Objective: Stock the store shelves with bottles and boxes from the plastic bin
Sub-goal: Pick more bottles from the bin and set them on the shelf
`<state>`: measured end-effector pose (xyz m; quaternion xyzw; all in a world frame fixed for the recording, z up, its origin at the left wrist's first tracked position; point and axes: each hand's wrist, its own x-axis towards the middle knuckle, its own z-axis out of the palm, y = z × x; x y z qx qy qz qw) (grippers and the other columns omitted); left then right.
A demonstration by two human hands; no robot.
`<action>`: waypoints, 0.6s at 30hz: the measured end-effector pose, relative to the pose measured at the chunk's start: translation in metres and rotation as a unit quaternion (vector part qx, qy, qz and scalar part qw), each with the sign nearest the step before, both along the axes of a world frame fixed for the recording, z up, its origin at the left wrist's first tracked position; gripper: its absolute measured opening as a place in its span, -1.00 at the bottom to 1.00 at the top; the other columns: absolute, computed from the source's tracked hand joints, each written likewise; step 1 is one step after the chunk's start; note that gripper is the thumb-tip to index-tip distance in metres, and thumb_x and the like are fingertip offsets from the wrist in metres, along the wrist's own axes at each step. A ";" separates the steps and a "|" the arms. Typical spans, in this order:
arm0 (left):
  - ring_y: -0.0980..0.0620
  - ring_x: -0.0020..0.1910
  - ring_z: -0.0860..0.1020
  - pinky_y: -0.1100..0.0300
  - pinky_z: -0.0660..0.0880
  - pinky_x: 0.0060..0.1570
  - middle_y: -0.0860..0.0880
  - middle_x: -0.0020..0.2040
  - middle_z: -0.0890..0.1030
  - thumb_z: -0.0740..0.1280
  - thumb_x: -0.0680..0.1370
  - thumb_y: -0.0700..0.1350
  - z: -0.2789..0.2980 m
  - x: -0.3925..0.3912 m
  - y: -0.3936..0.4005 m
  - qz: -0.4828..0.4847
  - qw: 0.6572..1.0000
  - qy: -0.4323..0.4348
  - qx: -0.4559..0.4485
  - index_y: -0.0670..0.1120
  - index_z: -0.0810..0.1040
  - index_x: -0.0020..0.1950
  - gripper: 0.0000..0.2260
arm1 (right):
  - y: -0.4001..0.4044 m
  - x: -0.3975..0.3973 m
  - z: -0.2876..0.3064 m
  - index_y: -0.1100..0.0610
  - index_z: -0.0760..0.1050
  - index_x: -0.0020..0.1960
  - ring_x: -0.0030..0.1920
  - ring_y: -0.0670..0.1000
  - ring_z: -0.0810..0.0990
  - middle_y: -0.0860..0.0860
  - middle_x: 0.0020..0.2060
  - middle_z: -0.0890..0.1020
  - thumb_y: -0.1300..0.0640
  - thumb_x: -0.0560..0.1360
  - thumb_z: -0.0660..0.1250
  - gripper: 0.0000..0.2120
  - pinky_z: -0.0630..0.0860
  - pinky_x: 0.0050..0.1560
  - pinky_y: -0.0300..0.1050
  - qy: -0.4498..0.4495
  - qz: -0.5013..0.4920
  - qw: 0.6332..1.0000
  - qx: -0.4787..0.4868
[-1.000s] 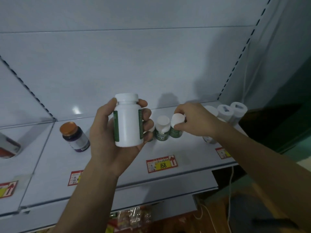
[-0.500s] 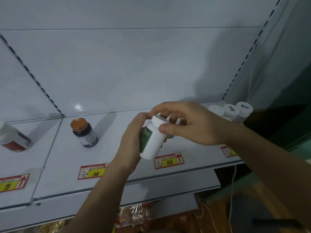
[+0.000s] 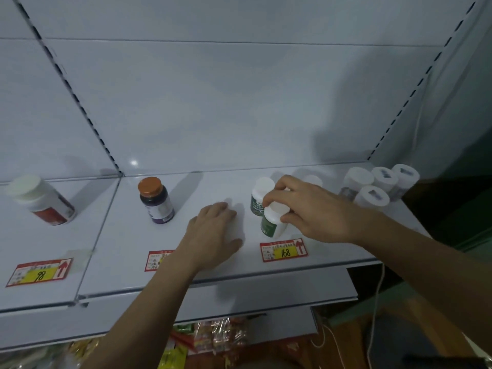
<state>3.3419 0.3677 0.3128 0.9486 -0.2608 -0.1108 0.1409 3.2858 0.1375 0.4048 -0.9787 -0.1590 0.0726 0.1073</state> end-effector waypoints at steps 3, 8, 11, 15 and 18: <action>-0.02 0.58 0.12 -0.07 0.16 0.52 0.04 0.63 0.13 0.32 0.55 0.24 -0.005 0.002 0.004 0.000 1.000 -0.005 -0.011 0.08 0.24 0.58 -0.36 | 0.002 0.002 -0.006 -0.10 0.44 0.39 0.06 0.01 0.55 -0.08 0.29 0.41 0.18 0.58 0.37 -0.57 0.36 -0.04 -0.22 -0.020 -0.006 0.999 -0.024; -0.01 0.57 0.13 -0.06 0.16 0.50 0.06 0.62 0.15 0.32 0.55 0.25 -0.008 0.002 0.005 0.004 1.000 -0.004 -0.018 0.10 0.26 0.56 -0.37 | 0.000 -0.001 -0.005 -0.16 0.41 0.44 0.06 -0.09 0.52 -0.16 0.31 0.38 0.07 0.61 0.32 -0.58 0.47 0.03 -0.24 -0.028 -0.008 1.000 -0.007; -0.02 0.55 0.19 -0.03 0.21 0.51 0.03 0.61 0.18 0.30 0.58 0.21 0.007 -0.001 0.001 -0.013 1.000 0.010 0.023 0.06 0.25 0.57 -0.40 | -0.006 0.005 0.004 -0.16 0.39 0.43 0.00 -0.08 0.51 -0.18 0.28 0.36 0.00 0.61 0.30 -0.60 0.45 -0.01 -0.22 -0.041 0.003 0.999 0.002; -0.01 0.42 0.37 0.03 0.38 0.40 -0.01 0.50 0.37 0.28 0.61 0.16 0.057 -0.003 0.005 -0.029 0.998 -0.029 0.041 0.01 0.29 0.55 -0.45 | -0.008 0.022 0.027 -0.21 0.39 0.39 0.06 -0.07 0.50 -0.23 0.21 0.38 -0.07 0.60 0.29 -0.63 0.46 0.02 -0.17 -0.049 0.046 0.998 0.014; 0.00 0.35 0.43 0.00 0.46 0.29 0.02 0.43 0.44 0.26 0.61 0.18 0.095 -0.016 0.027 0.010 0.994 -0.100 0.034 0.00 0.32 0.53 -0.46 | 0.010 0.039 0.040 -0.23 0.37 0.42 0.07 -0.13 0.47 -0.24 0.25 0.40 -0.12 0.60 0.29 -0.61 0.44 0.07 -0.21 -0.046 0.085 0.995 -0.002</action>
